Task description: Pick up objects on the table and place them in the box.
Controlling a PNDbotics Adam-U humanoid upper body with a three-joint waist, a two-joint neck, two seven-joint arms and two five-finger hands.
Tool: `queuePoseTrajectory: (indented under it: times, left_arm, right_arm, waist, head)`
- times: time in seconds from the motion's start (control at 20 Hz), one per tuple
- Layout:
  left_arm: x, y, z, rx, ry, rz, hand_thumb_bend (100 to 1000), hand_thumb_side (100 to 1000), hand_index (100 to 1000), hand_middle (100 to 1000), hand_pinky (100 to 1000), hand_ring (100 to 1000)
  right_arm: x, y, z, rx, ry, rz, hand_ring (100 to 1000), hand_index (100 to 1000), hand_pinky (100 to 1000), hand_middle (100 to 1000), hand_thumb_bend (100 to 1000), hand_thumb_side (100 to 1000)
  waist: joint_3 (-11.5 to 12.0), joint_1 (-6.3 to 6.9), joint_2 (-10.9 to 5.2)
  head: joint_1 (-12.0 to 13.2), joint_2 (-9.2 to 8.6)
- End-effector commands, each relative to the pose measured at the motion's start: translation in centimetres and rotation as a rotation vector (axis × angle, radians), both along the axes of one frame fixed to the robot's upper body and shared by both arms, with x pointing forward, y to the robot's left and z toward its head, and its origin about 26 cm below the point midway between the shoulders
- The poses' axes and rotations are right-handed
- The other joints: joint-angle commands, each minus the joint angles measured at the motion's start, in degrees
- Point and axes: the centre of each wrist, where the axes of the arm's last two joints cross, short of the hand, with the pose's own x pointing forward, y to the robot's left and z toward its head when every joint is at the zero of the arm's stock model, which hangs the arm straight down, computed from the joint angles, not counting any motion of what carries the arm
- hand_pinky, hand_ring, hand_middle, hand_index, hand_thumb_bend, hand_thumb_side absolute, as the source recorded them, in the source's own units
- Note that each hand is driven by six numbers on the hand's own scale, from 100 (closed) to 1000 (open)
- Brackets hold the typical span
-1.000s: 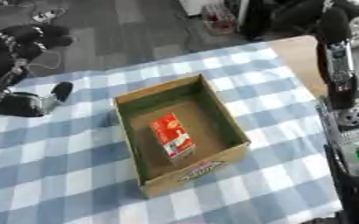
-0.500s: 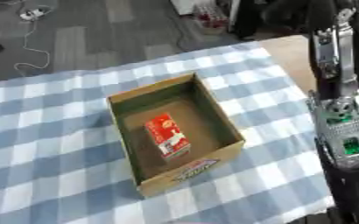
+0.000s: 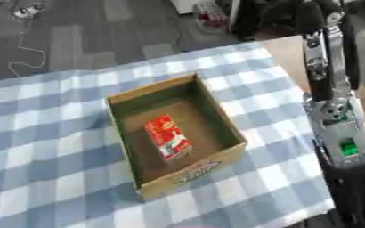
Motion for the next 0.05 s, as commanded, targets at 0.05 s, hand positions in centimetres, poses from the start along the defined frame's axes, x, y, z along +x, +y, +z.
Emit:
queuePoseTrajectory:
  times: [0.05]
  left_arm:
    - [-0.12,0.08,0.98,-0.01,-0.054,-0.026,156,1000,800,695,486,612]
  right_arm:
    - [-0.19,-0.18,0.61,-0.026,-0.021,0.0,435,583,400,489,100,1000]
  waist:
    - [0.1,0.11,-0.44]
  head:
    - [1.1,-0.18]
